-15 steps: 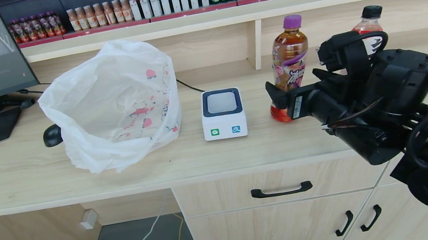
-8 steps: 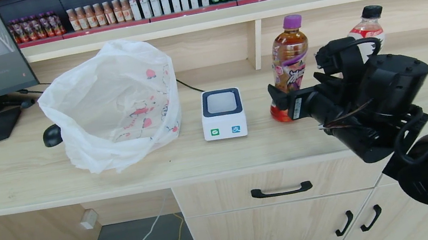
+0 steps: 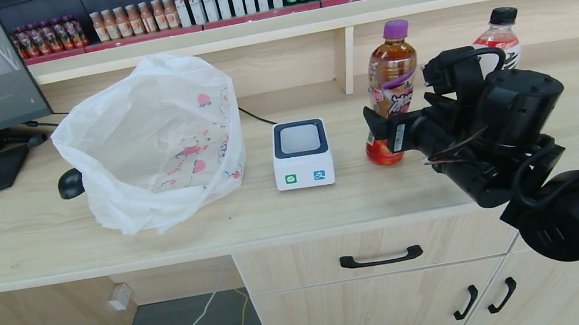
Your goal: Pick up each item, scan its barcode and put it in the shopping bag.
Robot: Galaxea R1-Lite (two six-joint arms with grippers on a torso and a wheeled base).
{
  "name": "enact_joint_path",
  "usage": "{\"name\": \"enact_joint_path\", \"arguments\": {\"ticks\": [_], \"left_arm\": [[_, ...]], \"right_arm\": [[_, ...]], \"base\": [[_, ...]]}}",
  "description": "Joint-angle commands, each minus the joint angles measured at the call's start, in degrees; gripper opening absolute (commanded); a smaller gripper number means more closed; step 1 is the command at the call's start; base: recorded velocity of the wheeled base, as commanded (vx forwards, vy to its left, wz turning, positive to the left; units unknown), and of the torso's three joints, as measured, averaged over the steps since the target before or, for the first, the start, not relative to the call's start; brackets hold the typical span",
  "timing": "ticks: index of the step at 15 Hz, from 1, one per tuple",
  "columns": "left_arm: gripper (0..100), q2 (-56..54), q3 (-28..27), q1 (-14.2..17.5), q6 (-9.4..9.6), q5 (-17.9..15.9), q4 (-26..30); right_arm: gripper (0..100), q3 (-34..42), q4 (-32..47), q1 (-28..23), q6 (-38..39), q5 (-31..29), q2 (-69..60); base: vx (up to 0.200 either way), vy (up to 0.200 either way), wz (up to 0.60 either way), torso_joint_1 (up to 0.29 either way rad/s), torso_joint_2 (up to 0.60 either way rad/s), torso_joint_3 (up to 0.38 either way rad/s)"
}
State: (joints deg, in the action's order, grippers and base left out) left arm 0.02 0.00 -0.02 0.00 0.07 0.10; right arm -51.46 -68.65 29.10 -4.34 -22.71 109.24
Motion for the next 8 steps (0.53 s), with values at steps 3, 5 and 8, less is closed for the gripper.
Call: {"name": "enact_joint_path", "arguments": {"ticks": [3, 5, 8], "left_arm": [[100, 0.0, 0.0, 0.0, 0.00, 0.0, 0.0], [100, 0.0, 0.0, -0.1, 0.00, 0.0, 0.0], [100, 0.0, 0.0, 0.0, 0.00, 0.0, 0.0]], "right_arm": [[100, -2.7, -0.1, -2.0, -0.1, -0.1, 2.1], [100, -4.8, 0.0, -2.3, -0.1, 0.2, 3.2], [100, -5.4, 0.0, -2.3, -0.1, 0.8, 4.1]], "base": [[0.000, 0.000, 0.00, 0.000, 0.00, 0.000], [0.000, 0.000, 0.00, 0.000, 0.00, 0.000], [0.000, 0.000, 0.00, 0.000, 0.00, 0.000]]}}
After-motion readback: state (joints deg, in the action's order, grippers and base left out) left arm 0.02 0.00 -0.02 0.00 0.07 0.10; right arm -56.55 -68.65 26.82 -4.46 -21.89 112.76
